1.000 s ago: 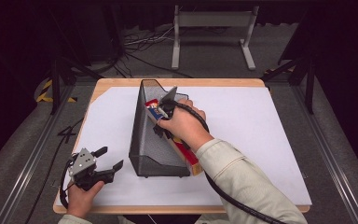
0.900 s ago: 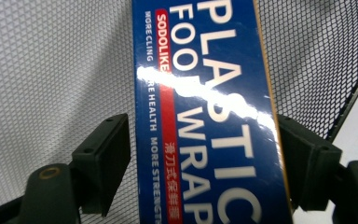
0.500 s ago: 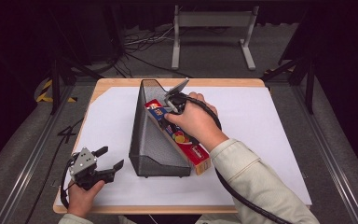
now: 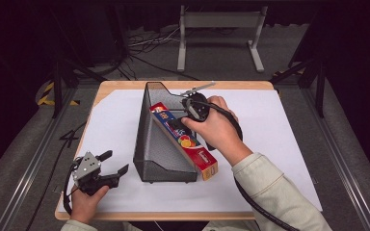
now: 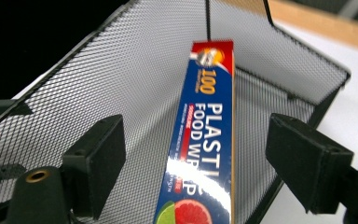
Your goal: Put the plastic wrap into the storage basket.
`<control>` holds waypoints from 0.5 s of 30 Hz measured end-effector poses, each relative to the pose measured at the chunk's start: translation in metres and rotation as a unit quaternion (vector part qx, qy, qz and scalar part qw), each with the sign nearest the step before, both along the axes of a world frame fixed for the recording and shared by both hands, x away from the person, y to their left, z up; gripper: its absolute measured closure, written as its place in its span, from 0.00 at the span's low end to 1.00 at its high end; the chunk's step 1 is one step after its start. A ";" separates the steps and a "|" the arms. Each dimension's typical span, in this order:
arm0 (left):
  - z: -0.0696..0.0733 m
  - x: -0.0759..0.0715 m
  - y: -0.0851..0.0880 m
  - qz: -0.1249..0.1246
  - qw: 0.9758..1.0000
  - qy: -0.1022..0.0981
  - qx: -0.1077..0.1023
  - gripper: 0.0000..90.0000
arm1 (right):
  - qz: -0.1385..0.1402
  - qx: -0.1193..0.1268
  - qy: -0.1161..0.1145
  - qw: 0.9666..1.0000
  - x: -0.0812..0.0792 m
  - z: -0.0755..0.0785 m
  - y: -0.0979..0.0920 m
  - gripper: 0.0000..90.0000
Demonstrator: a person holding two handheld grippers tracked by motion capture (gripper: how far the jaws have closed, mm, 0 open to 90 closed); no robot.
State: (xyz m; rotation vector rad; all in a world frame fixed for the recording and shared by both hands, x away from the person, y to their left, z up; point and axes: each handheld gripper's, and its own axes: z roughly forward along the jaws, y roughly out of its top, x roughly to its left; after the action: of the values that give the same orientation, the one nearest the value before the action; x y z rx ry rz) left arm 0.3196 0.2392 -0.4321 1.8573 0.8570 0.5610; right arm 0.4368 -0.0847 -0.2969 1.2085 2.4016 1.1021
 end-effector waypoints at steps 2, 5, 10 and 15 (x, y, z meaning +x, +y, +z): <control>0.000 0.000 0.000 0.000 1.000 0.000 0.001 0.25 | 0.005 0.005 -0.013 1.000 -0.003 -0.001 -0.003 0.23; 0.000 0.000 0.000 0.000 1.000 0.000 0.000 0.25 | 0.012 0.010 -0.031 0.999 -0.007 -0.003 -0.006 0.23; 0.000 -0.001 0.000 0.002 1.000 0.000 -0.001 0.25 | 0.022 0.016 -0.051 0.998 -0.014 -0.003 -0.013 0.23; 0.001 -0.001 0.001 0.001 1.000 -0.001 0.000 0.25 | 0.026 0.019 -0.066 0.997 -0.022 -0.003 -0.027 0.22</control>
State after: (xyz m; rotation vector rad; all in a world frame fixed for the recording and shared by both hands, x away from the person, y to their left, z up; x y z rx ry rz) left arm 0.3189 0.2397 -0.4315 1.8554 0.8571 0.5643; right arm 0.4152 -0.1116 -0.3003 1.0548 2.3343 1.2086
